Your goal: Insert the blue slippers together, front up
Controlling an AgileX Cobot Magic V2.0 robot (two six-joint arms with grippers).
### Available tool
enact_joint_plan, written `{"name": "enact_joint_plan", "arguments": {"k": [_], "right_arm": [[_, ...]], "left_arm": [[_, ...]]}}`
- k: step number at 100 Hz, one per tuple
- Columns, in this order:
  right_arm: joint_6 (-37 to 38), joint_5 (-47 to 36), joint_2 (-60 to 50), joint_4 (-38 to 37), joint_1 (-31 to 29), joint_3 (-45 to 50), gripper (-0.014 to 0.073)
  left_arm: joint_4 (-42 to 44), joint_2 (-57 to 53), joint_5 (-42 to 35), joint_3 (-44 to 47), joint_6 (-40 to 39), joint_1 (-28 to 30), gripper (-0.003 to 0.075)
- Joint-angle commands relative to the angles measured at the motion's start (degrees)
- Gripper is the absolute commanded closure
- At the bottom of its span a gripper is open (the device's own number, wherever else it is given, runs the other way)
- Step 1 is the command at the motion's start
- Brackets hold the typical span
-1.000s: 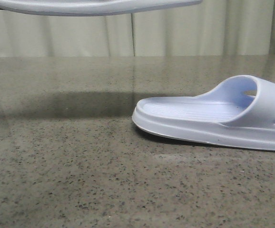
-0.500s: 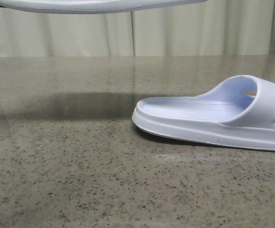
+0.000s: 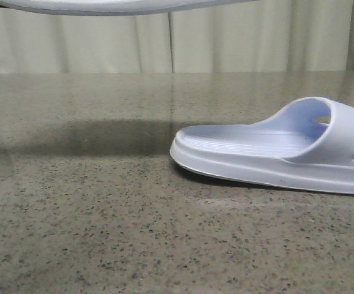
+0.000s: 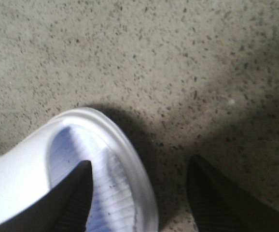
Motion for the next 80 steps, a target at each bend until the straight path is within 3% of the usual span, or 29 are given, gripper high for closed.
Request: {"name": "enact_joint_plan", "arguments": {"k": [1, 36, 60, 80], "right_arm": [[-0.1, -1.8, 1.4, 2.9, -0.3, -1.5, 0.0223], [-0.2, -0.5, 3.7, 6.6, -0.3, -1.5, 0.0227], [-0.8, 0.7, 3.7, 7.6, -0.3, -1.5, 0.0328], [-1.9, 1.6, 3.7, 7.7, -0.3, -1.5, 0.034]], "left_arm": [[-3.2, -1.1, 3.1, -1.6, 0.1, -0.4, 0.0704], [-3.2, -1.1, 3.9, -1.6, 0.1, -0.4, 0.0704], [-3.2, -1.1, 3.9, -1.6, 0.1, -0.4, 0.0704], [-3.2, -1.1, 3.9, -1.6, 0.1, -0.4, 0.0704]]}}
